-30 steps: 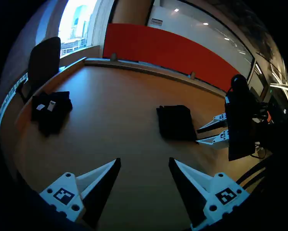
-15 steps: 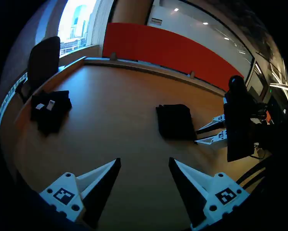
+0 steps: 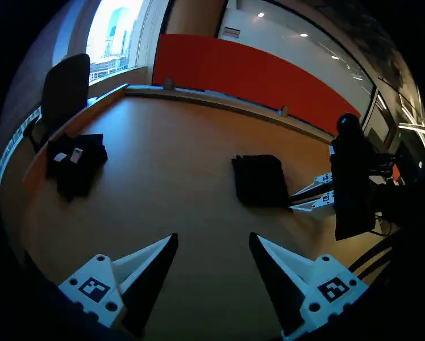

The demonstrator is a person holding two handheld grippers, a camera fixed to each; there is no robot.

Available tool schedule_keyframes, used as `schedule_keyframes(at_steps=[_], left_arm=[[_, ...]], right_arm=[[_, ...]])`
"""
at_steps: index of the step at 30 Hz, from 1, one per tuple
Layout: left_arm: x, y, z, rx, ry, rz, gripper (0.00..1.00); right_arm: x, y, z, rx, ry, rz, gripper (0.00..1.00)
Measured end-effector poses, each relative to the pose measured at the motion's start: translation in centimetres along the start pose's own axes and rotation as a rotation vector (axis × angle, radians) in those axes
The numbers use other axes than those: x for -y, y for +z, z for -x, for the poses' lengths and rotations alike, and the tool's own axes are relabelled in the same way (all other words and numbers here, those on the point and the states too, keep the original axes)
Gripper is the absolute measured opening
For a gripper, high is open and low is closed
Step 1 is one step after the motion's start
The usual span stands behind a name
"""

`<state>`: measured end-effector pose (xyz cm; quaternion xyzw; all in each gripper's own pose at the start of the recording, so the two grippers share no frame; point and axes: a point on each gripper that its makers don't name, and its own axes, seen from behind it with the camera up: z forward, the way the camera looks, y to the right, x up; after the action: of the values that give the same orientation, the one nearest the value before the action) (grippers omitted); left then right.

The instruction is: Fold towel

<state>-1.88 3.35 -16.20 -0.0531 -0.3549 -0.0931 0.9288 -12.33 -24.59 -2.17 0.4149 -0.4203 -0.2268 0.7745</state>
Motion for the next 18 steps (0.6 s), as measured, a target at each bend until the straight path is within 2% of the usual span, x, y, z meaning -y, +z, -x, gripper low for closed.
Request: schedule_keyframes(at_steps=[8,12,18], left_arm=[[-0.08,-0.02,0.08,0.001,-0.001,0.001,0.92],[-0.10,0.02,0.03,0.001,0.000,0.002,0.92],[-0.13,0.00,0.00,0.000,-0.001,0.004,0.93]], right_arm=[[-0.34,0.00,0.19,0.009,0.015,0.014,0.12],[-0.43,-0.05,-0.12,0.000,0.018,0.018,0.06],[-0.79,-0.31,-0.56,-0.016,0.033,0.026,0.05]])
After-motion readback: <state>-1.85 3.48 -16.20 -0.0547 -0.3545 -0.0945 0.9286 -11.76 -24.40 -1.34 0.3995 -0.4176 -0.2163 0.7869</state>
